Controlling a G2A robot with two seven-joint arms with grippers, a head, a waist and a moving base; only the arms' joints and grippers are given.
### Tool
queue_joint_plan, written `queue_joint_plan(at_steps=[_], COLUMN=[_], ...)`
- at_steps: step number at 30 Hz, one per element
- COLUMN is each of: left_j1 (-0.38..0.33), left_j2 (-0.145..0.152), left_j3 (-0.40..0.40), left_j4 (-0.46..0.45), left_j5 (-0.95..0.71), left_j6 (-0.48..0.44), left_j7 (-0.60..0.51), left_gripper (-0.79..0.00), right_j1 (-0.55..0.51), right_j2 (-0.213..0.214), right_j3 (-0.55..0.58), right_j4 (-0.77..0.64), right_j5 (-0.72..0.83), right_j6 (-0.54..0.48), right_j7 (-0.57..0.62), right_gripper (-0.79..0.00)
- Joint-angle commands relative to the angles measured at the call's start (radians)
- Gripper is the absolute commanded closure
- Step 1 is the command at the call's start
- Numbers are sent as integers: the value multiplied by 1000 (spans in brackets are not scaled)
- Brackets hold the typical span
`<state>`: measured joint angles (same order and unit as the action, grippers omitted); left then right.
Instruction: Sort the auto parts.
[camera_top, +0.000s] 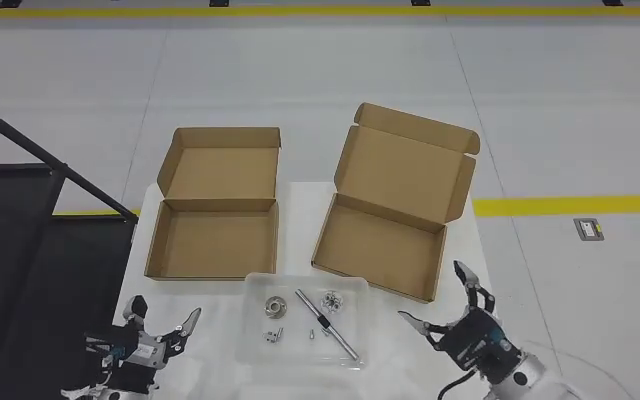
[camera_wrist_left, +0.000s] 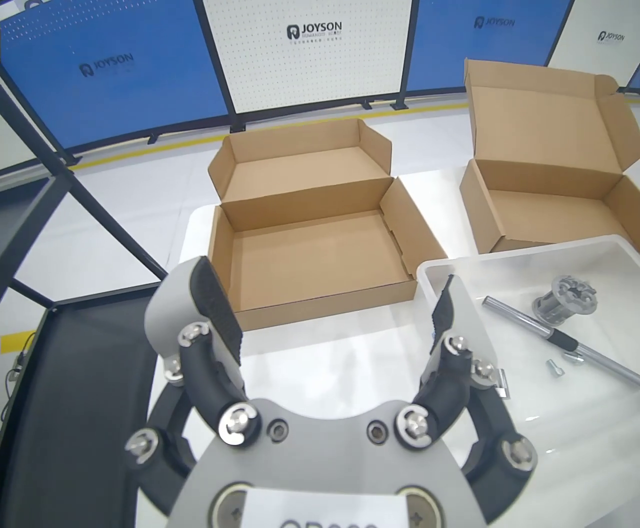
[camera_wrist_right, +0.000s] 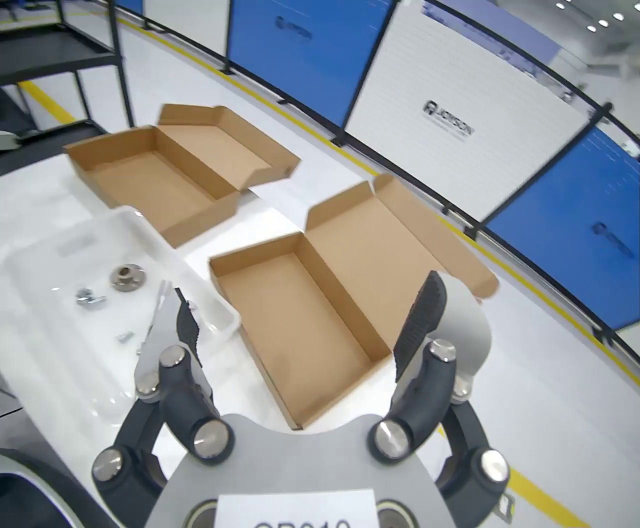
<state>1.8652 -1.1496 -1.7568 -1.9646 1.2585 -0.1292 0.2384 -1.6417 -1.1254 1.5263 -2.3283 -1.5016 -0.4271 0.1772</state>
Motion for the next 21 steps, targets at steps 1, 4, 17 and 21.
queue_joint_plan(at_steps=[1,4,17,21], left_j1=[4,4,3,-30], left_j2=[0,0,0,-6], left_j3=[-3,-3,-3,5], left_j4=[-2,-2,-1,28], left_j5=[0,0,0,-37], left_j6=[-2,-2,-1,46], left_j7=[0,0,-2,-43], left_gripper=[-785,-785,-785,-785], right_j1=[43,59,83,230], right_j2=[-2,-3,-4,-26], right_j3=[-75,-103,-181,-363], right_j4=[4,11,36,152], right_j5=[1,-1,-31,-3], right_j6=[-38,-48,-98,-89], right_j7=[67,107,134,280], right_gripper=[-785,-785,-785,-785])
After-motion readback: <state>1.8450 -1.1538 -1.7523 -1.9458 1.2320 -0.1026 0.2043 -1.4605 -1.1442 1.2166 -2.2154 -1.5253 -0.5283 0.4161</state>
